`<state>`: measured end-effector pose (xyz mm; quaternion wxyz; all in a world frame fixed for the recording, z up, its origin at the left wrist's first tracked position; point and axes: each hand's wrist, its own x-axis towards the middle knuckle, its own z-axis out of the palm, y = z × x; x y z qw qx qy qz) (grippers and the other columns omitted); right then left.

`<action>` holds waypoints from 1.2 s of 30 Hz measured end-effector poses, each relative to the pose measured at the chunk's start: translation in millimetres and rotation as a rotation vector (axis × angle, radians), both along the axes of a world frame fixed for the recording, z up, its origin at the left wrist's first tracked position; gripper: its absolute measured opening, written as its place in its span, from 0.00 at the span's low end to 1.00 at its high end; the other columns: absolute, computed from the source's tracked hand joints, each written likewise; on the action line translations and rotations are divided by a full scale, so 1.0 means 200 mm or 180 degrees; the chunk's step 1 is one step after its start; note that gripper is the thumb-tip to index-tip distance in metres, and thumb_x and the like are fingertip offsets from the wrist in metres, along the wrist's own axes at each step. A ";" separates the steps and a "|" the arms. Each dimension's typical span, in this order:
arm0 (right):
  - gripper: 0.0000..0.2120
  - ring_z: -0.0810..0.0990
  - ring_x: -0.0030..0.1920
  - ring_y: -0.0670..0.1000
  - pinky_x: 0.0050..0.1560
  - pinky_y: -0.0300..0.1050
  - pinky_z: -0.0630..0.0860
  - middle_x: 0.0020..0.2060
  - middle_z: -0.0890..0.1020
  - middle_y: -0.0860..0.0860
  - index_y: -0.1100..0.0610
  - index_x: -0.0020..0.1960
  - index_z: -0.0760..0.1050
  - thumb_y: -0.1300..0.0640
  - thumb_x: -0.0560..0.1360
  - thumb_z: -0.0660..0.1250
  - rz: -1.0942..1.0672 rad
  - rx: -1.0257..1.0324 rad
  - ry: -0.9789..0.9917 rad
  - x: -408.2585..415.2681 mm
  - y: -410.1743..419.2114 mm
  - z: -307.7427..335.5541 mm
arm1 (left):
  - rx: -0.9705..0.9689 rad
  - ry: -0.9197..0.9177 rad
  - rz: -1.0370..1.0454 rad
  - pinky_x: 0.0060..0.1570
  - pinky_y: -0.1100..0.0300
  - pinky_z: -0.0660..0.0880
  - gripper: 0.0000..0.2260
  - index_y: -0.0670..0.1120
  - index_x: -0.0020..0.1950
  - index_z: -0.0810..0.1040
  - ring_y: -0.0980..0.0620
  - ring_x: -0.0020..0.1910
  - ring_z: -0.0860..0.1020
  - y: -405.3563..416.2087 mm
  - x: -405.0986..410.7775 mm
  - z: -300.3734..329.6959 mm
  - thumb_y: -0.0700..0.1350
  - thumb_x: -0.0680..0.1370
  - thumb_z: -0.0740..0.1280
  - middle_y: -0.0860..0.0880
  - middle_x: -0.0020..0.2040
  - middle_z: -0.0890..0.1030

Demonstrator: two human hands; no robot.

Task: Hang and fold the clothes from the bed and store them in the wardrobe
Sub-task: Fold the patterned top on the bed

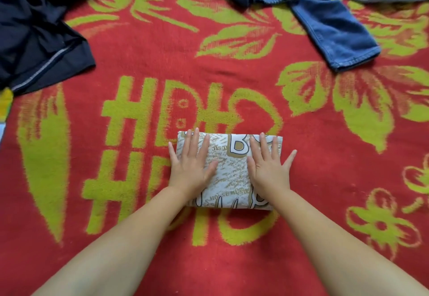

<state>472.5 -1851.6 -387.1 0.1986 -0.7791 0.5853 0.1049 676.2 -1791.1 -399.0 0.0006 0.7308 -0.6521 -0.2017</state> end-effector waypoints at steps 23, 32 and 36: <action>0.36 0.49 0.77 0.64 0.69 0.73 0.57 0.79 0.51 0.48 0.44 0.79 0.43 0.67 0.79 0.54 0.1399 0.0581 0.0745 0.14 0.16 0.54 | 0.0964 -0.0436 -0.0443 0.72 0.36 0.51 0.38 0.52 0.79 0.37 0.41 0.78 0.40 0.25 -0.02 0.54 0.30 0.78 0.55 0.44 0.80 0.41; 0.40 0.50 0.77 0.65 0.67 0.73 0.59 0.76 0.55 0.47 0.46 0.79 0.45 0.73 0.76 0.56 0.2703 0.0293 0.0624 0.46 0.54 1.06 | 0.0695 -0.0495 0.0850 0.72 0.39 0.55 0.37 0.51 0.79 0.40 0.42 0.78 0.44 0.96 0.08 1.03 0.33 0.79 0.57 0.46 0.80 0.45; 0.38 0.52 0.76 0.63 0.67 0.73 0.60 0.76 0.56 0.47 0.45 0.78 0.46 0.71 0.76 0.57 0.3454 0.0130 0.0453 0.71 0.88 1.21 | 0.0693 -0.0682 0.1513 0.74 0.41 0.48 0.39 0.50 0.79 0.39 0.40 0.78 0.44 1.43 0.18 1.18 0.32 0.77 0.59 0.44 0.80 0.45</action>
